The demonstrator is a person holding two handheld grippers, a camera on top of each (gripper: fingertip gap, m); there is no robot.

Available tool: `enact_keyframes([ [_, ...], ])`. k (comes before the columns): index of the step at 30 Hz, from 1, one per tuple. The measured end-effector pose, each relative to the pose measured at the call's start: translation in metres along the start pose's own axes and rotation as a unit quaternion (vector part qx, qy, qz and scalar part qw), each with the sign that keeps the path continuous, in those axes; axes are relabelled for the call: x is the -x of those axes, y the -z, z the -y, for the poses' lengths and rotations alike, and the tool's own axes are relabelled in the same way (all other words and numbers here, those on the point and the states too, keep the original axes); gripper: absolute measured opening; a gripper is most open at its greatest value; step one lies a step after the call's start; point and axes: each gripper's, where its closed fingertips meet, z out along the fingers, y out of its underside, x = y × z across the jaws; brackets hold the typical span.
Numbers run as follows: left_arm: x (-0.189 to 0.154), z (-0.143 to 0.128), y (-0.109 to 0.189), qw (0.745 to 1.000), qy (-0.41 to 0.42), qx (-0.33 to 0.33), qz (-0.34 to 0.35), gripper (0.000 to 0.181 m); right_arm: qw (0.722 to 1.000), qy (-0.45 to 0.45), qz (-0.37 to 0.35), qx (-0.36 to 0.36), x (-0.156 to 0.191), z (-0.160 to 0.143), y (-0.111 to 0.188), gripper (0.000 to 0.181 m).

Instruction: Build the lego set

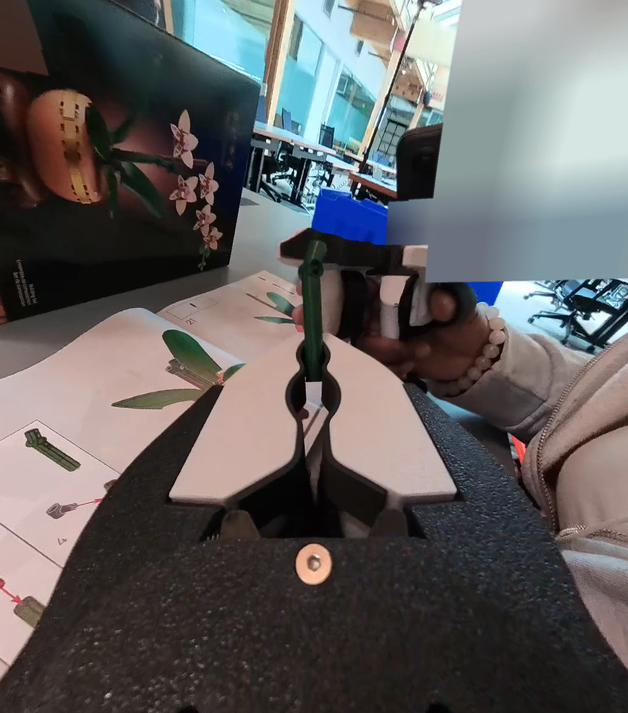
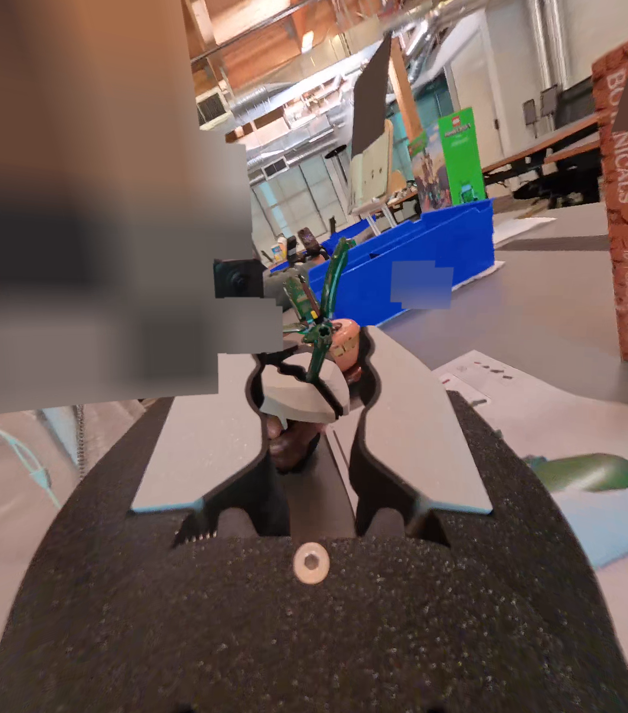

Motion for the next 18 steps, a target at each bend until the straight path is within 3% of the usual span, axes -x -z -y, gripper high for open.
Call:
enact_keyframes([
  [2, 0.0, 0.001, 0.001, 1.0, -0.004, -0.005, 0.004, 0.0, 1.0, -0.022, 0.02, 0.002, 0.002, 0.001, -0.003, 0.031],
  [8, 0.003, -0.003, 0.001, 0.997, -0.06, 0.009, 0.041, 0.001, 1.0, -0.013, -0.008, 0.025, -0.003, -0.006, -0.003, 0.009],
  [18, -0.008, -0.014, -0.003, 0.99, -0.134, 0.04, 0.036, 0.005, 0.998, 0.037, 0.01, 0.054, 0.009, -0.007, -0.002, 0.006],
])
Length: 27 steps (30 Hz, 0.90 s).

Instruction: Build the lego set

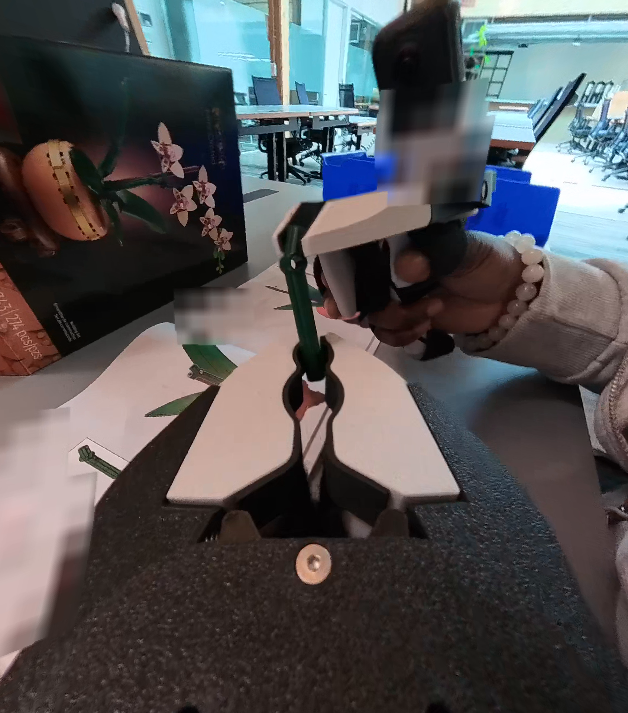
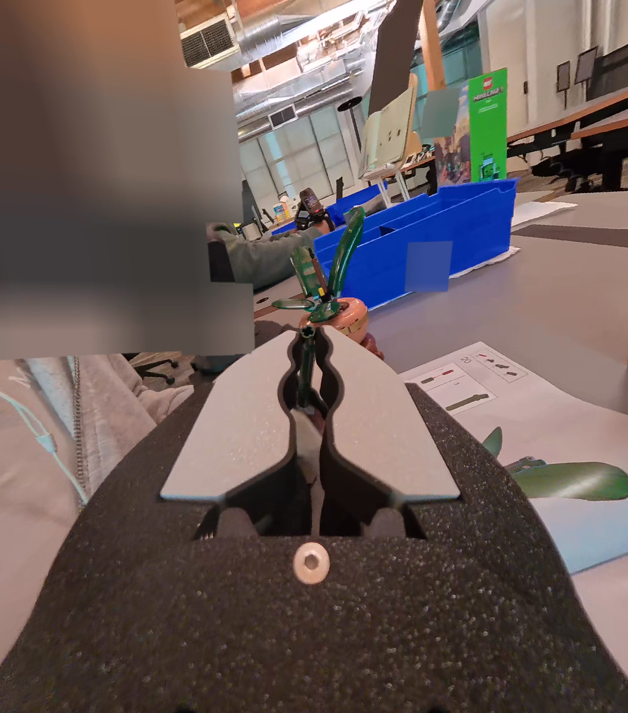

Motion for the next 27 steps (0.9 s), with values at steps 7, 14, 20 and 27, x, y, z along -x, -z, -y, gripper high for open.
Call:
enact_keyframes([
  [7, -0.002, 0.0, 0.0, 1.0, 0.019, 0.001, -0.016, 0.042, 1.0, 0.012, 0.017, 0.018, 0.0, 0.01, 0.004, 0.006],
  [14, -0.013, -0.001, 0.0, 0.999, -0.001, 0.003, -0.051, 0.015, 0.997, -0.008, 0.051, 0.065, 0.007, -0.011, 0.002, 0.006],
  [20, -0.012, 0.001, 0.001, 0.998, 0.012, -0.007, -0.054, 0.0, 0.994, 0.04, 0.073, 0.064, 0.016, -0.01, 0.006, 0.007],
  [27, -0.004, 0.003, 0.005, 0.998, 0.044, -0.014, -0.042, 0.0, 0.983, 0.183, -0.012, 0.001, 0.005, 0.019, 0.024, 0.074],
])
